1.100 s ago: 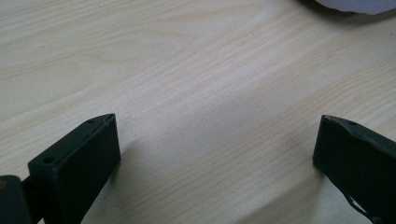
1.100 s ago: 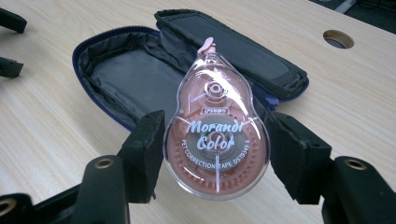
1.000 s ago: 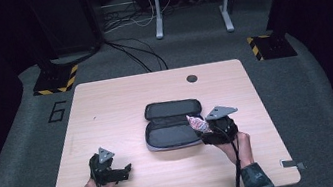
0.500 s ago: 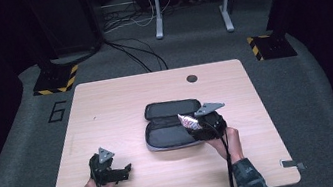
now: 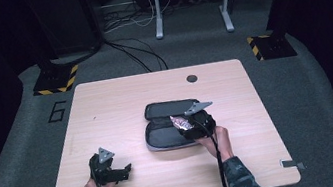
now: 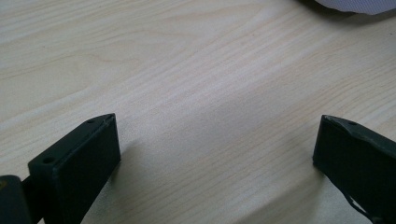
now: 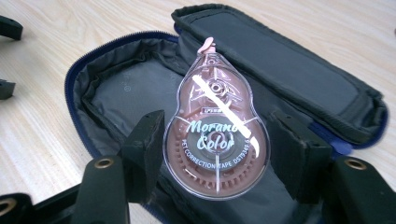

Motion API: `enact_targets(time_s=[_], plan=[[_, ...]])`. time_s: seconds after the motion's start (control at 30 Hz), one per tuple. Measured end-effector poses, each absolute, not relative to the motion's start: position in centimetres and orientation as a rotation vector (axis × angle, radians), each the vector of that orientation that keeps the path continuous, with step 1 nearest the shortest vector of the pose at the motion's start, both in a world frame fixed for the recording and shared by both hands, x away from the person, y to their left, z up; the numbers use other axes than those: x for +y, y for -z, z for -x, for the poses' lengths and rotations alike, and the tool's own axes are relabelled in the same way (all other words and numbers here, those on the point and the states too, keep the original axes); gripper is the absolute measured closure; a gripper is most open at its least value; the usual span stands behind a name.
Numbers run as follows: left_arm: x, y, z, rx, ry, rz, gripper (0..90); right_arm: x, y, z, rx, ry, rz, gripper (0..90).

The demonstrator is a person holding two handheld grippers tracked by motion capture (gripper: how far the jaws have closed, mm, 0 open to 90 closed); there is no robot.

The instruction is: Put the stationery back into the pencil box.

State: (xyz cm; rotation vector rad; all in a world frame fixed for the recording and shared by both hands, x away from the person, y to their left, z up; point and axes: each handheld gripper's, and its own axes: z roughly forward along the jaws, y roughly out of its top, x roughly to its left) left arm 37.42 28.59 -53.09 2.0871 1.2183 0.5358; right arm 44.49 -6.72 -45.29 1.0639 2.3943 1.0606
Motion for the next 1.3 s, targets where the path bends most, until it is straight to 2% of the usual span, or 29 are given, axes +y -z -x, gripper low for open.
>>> enact_targets(time_s=[0.93, 1.0, 1.07, 1.3], plan=[[28.6, 53.1, -37.4, 1.218, -0.536, -2.086, 0.5, -4.4, 48.8, -46.5, 2.515, -0.919, -1.129, 38.4], [28.5, 53.1, -37.4, 1.222, -0.537, -2.077, 0.6, -4.4, 48.9, -46.5, 2.520, -0.925, -1.145, 36.5], [28.5, 53.2, -37.4, 1.227, -0.537, -2.063, 0.8, -4.5, 48.8, -46.4, 2.519, -0.936, -1.149, 26.1], [28.6, 53.1, -37.4, 1.218, -0.537, -2.085, 0.9, -5.1, 48.1, -45.8, 2.498, -0.987, -1.180, 14.4]])
